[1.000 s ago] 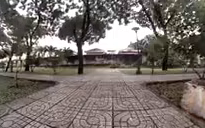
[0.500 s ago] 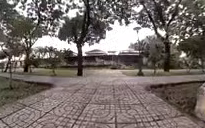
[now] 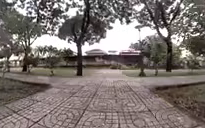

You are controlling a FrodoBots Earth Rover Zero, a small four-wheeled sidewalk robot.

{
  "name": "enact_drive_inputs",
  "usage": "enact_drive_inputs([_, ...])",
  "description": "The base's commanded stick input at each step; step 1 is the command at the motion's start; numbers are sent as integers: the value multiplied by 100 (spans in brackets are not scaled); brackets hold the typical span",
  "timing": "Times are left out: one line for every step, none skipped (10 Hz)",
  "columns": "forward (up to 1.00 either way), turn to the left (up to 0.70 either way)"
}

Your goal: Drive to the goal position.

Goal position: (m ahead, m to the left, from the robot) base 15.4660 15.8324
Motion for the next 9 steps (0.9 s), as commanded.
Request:
enact_drive_inputs([50, 0])
enact_drive_inputs([50, 0])
enact_drive_inputs([50, 0])
enact_drive_inputs([50, 0])
enact_drive_inputs([50, 0])
enact_drive_inputs([50, 0])
enact_drive_inputs([50, 0])
enact_drive_inputs([50, 0])
enact_drive_inputs([50, 3])
